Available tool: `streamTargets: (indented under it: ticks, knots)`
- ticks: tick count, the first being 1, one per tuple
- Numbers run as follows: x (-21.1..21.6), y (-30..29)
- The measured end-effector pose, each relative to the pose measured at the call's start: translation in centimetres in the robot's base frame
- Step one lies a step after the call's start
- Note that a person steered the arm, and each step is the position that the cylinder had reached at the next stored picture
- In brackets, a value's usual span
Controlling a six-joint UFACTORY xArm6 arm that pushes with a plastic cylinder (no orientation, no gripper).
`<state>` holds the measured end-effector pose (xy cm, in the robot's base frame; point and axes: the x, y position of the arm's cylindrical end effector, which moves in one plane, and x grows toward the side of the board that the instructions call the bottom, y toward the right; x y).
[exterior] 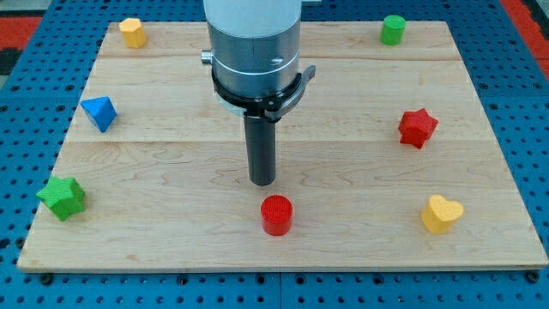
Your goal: Move your arm towards the center of the board
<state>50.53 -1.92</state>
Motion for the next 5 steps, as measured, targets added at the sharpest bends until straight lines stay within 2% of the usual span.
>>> streamTargets:
  ticks: [3, 5]
  knots:
    - [0.0, 0.0]
    - [-2.5, 0.3]
